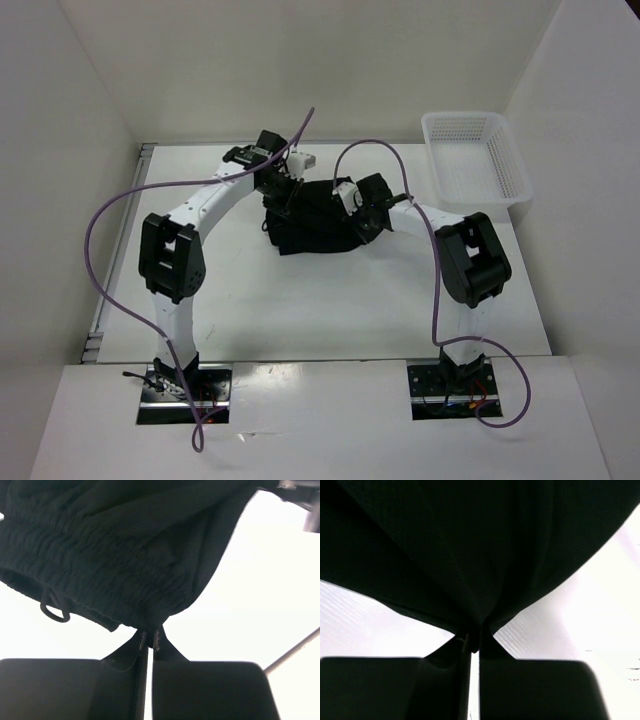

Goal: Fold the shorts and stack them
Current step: Fold the shorts

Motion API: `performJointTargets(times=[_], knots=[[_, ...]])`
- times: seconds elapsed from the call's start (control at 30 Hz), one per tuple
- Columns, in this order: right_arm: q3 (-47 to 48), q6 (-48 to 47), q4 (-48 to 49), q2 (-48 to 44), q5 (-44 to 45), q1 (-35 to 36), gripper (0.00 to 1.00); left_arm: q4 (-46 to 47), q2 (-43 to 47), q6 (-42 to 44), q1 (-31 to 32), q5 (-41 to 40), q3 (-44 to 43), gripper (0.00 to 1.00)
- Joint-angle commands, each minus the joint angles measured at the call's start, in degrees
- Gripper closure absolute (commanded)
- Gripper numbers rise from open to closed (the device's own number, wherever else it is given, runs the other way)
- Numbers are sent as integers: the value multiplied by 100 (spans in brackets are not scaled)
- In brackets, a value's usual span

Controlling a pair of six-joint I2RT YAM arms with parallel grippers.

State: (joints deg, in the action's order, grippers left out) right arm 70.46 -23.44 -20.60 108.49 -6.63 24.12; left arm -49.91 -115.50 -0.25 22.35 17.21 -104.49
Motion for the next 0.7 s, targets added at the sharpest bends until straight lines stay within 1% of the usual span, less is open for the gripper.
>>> performJointTargets(times=[0.0, 0.1, 0.13, 0.2, 0.27, 0.37, 0.43, 0.47, 0.5, 0.57, 0.6, 0.67], knots=[[-49, -46, 249, 129, 188, -12, 99, -274, 212, 25, -125, -25, 541, 98], [-119, -134, 188, 7, 250, -12, 100, -274, 212, 25, -283, -182, 973, 98], [-189, -187, 127, -90, 250, -12, 100, -187, 212, 25, -284, -253, 1244, 98], [-321, -187, 47, -274, 101, 40, 100, -19, 151, 25, -415, -464, 1491, 98], [-418, -126, -22, -398, 31, 110, 100, 156, 20, 25, -416, -648, 1746, 98], [-647, -213, -76, -608, -30, 251, 100, 385, -112, 25, -416, -965, 1827, 96], [-709, -284, -128, -679, -101, 321, 100, 386, -165, 25, -416, -1036, 1757, 92], [-709, -345, -189, -732, -101, 321, 100, 386, -166, 25, -416, -1036, 1695, 86], [-709, -345, -190, -732, -101, 321, 98, 386, -166, 25, -416, -983, 1643, 83], [-709, -546, -252, -846, -101, 321, 93, 324, 62, 25, -416, -931, 1581, 73], [-709, -547, -252, -847, -101, 321, 93, 211, 159, 25, -416, -930, 1581, 53], [-761, -608, -252, -899, -49, 321, 91, -175, 492, 25, -468, -738, 1354, 42]])
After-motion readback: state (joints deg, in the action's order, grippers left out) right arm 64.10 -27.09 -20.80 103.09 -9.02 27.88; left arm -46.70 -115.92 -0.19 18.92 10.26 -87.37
